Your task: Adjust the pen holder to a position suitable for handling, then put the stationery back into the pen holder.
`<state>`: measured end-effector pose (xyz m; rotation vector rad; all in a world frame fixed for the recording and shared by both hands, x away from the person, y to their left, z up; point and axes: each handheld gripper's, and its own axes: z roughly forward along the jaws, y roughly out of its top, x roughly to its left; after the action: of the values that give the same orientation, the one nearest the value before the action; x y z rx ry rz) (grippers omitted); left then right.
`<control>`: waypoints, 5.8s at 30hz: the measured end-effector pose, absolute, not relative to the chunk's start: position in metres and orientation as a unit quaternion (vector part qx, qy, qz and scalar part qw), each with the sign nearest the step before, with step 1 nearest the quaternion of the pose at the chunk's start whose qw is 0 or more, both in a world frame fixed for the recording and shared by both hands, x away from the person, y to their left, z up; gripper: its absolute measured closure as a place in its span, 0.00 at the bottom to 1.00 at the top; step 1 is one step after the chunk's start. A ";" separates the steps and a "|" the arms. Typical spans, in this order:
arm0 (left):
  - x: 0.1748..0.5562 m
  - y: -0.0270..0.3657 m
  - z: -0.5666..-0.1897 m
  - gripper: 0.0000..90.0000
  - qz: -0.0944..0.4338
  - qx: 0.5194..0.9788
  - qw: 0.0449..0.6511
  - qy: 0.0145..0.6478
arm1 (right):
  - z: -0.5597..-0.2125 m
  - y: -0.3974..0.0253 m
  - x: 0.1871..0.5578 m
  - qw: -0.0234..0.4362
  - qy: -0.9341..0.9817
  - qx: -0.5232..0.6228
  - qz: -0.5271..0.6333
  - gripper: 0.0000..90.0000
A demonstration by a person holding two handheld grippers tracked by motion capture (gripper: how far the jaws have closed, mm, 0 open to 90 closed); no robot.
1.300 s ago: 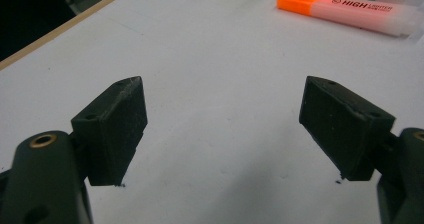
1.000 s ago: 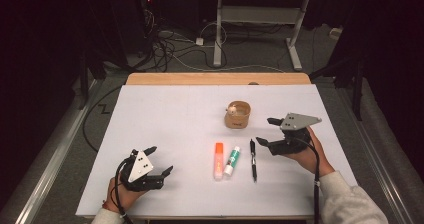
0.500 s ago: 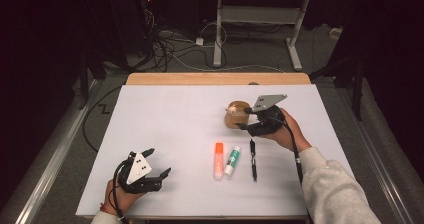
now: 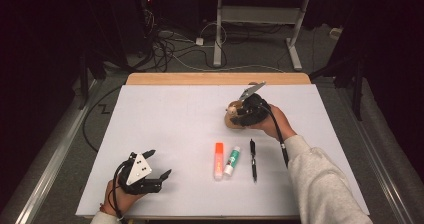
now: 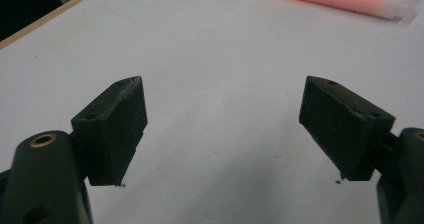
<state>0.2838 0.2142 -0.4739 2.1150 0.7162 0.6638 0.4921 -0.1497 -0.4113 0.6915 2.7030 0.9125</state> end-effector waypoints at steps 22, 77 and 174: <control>0.285 0.213 -0.475 0.21 0.261 0.838 0.395 0.272 | -0.423 -0.140 0.501 0.061 0.922 0.179 0.339 0.79; 0.285 0.207 -0.474 0.21 0.265 0.839 0.391 0.272 | -0.400 -0.182 0.414 0.207 0.849 0.211 0.439 0.60; 0.292 0.198 -0.473 0.21 0.256 0.845 0.396 0.252 | -0.462 -0.283 0.291 0.284 0.808 0.284 0.431 0.29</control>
<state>0.2918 0.1979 -0.4729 2.1420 0.6391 0.6478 0.2910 -0.2829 -0.4617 0.7597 2.1635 1.1526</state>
